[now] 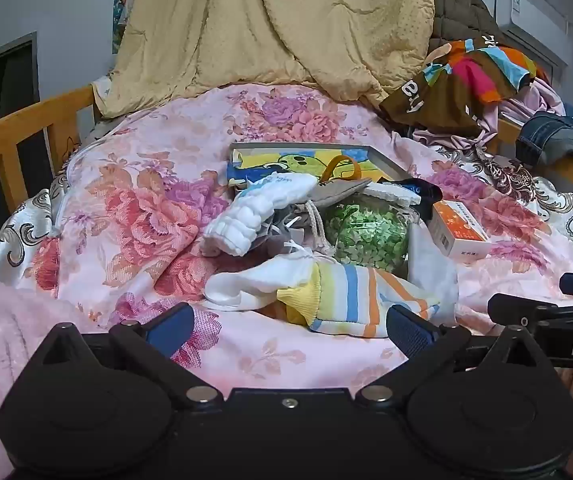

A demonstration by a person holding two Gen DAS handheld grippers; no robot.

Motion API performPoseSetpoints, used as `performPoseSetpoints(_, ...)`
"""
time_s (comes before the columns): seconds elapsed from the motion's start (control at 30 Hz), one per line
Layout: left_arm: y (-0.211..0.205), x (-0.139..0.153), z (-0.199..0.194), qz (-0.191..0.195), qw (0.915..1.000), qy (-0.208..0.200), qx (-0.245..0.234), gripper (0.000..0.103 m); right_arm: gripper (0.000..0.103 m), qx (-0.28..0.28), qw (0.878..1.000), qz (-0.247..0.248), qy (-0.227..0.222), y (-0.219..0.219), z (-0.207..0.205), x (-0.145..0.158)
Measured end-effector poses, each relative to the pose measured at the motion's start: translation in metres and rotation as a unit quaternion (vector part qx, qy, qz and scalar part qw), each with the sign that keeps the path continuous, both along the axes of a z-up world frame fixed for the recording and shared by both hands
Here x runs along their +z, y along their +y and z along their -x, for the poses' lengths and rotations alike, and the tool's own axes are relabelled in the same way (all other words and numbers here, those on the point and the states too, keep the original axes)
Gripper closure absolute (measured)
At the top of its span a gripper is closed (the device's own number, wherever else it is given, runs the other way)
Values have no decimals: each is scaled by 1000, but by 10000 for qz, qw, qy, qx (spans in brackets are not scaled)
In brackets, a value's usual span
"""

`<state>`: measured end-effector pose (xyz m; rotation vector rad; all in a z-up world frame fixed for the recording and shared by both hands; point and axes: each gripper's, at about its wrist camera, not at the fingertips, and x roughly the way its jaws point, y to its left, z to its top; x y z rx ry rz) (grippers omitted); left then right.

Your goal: Organize soft objects

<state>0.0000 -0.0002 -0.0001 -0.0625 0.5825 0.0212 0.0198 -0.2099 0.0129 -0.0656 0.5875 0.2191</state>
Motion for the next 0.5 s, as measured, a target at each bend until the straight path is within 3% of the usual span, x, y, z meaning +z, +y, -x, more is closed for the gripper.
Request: performPoseSetpoints(0.5,1,-1,-1,-29,10000,43,28,1,0,2,10000,-30,6,-1,0,0)
